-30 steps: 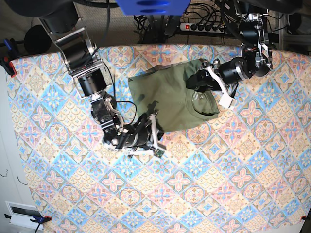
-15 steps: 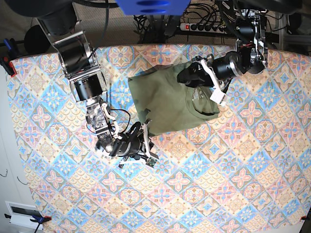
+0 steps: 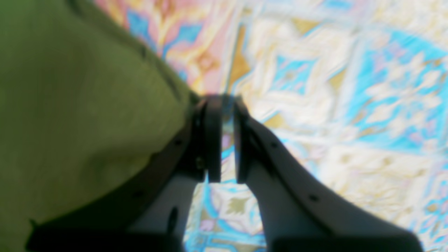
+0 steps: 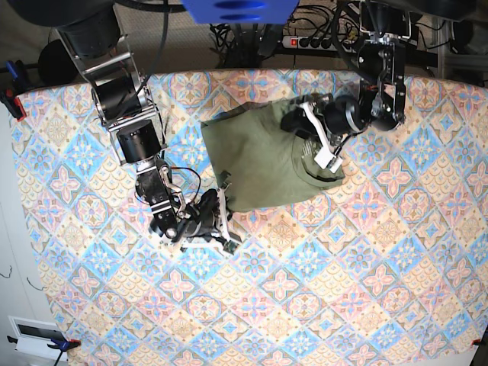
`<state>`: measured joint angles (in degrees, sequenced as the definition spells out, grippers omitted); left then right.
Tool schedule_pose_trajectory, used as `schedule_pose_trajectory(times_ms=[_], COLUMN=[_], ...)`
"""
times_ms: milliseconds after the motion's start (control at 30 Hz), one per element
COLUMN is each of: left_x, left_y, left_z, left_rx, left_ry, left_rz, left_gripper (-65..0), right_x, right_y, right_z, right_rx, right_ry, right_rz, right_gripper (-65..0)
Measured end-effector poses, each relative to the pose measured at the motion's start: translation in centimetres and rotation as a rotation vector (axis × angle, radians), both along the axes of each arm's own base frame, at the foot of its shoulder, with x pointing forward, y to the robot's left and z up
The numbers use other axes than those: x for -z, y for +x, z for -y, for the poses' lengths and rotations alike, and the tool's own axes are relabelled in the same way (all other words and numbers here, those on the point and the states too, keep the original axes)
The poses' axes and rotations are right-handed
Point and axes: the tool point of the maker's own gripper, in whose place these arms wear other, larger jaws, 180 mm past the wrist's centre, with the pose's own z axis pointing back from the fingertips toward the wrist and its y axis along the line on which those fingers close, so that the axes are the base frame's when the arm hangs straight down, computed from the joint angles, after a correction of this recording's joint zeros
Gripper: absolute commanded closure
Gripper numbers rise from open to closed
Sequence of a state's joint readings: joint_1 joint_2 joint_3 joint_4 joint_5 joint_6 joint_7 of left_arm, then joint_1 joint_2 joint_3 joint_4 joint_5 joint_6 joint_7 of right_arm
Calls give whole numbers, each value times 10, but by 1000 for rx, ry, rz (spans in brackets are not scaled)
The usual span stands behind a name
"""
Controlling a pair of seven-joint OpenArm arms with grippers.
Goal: Layout the t-shirt on the table in an organized manner, then fold the t-shirt properly
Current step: 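Hold the shirt edges with both grippers and square the folded shirt, then grasp the folded shirt with the right gripper and drag it aside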
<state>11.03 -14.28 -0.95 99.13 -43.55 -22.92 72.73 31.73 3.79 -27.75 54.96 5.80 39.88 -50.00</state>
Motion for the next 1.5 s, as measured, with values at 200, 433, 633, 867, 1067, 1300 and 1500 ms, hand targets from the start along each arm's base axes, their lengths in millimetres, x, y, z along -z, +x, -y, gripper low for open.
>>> schedule_pose_trajectory(times_ms=[200,433,633,867,1067,1300,1500], left_x=[-11,-7,-23,-28,-68,-60,-40], left_y=[35,67,95,123,109,38,-4], left_z=[-4,-13,7,7,-8,-27,-35], left_rx=[-16,-6,54,44,7,-45,-105], left_ry=[-4,72,100,107,64,42,41], left_rz=[54,68,167,189,257,196,109], left_gripper=[-239,-239,-239,-239,-191,-109,0], right_x=[-5,6,-7,-5,-20,-35,-14], right_y=[-8,-42,-36,-66,-45,-10,-17], right_z=[-13,4,33,39,64,63,15], right_rx=[-93,-112,-107,-146,-41,5,-20], right_ry=[-59,-69,-148,-181,-171,-159,-59], right_rz=[36,34,96,90,122,141,60], right_gripper=[-60,-60,-59,-57,-57,-22,-22])
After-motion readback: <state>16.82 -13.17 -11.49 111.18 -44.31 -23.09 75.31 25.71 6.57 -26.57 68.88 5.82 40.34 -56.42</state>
